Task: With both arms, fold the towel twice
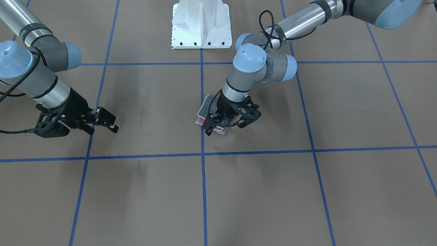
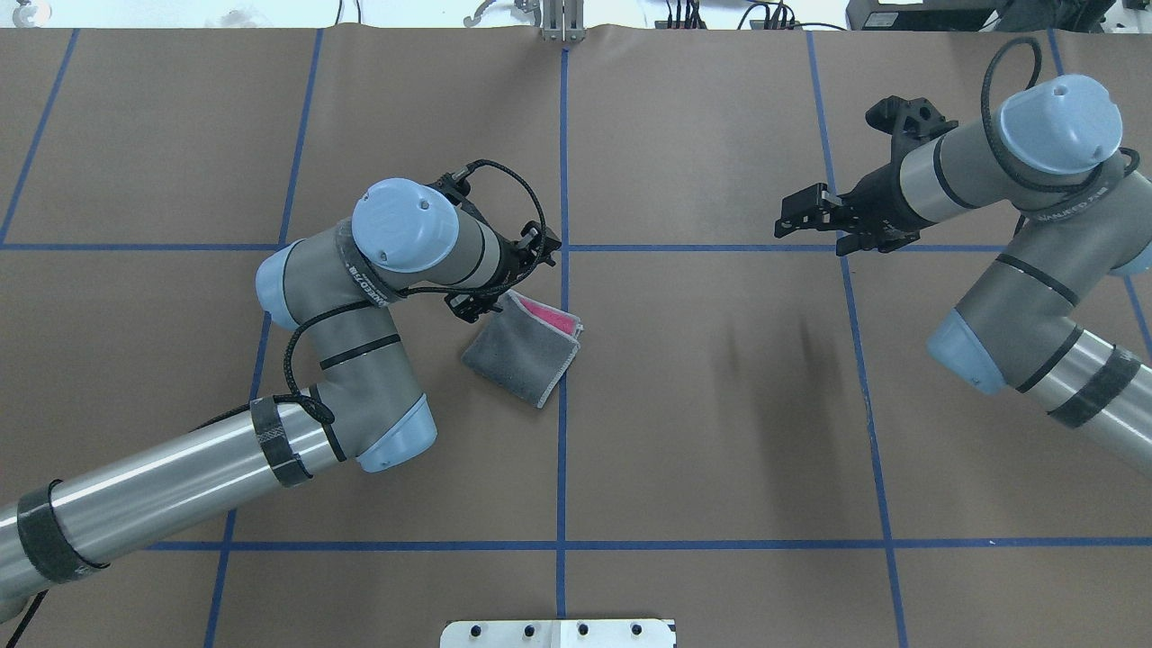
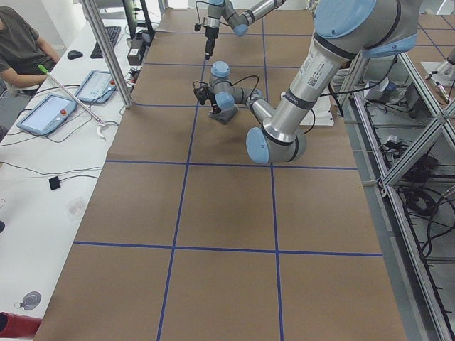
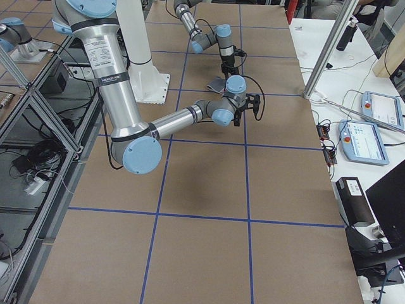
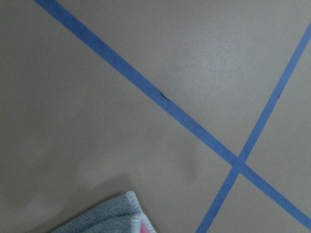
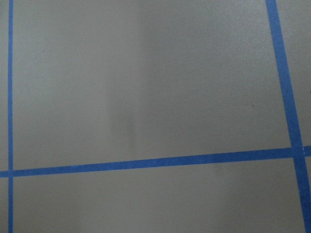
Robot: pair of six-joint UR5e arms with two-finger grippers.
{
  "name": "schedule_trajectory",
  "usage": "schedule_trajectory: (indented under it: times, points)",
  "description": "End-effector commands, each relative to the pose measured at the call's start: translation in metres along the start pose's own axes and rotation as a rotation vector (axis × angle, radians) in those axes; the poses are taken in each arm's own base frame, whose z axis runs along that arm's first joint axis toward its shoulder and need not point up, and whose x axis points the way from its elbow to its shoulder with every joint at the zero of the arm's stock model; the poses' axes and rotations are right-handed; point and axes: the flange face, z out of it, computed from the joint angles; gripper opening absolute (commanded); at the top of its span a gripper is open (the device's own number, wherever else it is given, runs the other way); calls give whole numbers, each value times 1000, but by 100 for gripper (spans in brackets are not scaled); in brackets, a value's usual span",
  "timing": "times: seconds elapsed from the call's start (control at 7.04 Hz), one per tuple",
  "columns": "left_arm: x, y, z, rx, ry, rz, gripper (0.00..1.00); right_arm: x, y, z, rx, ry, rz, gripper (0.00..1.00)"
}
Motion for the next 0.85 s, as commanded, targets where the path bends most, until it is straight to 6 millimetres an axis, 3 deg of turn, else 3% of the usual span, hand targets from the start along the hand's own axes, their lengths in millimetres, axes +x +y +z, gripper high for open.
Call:
schedule_trajectory:
  times: [0.0, 0.14, 0.28, 0.43, 0.57, 0.71]
  points:
    - [1, -15, -4, 14, -2, -3, 100, 4, -1, 4, 0, 9, 6, 100]
    - [6, -37, -16, 18, 2, -21, 100, 4, -3, 2, 2, 7, 7, 100]
    - [-4, -80, -34, -10, -12, -56, 100, 7, -9, -5, 14, 7, 17, 100]
    - [-25, -117, -69, -44, -5, -25, 100, 19, -24, -15, 36, 28, 52, 100]
    - [-64, -136, -95, -37, -2, 22, 100, 35, -45, -32, 65, 76, 103, 100]
    - [-86, -144, -111, -24, -11, 59, 100, 43, -51, -37, 77, 86, 112, 100]
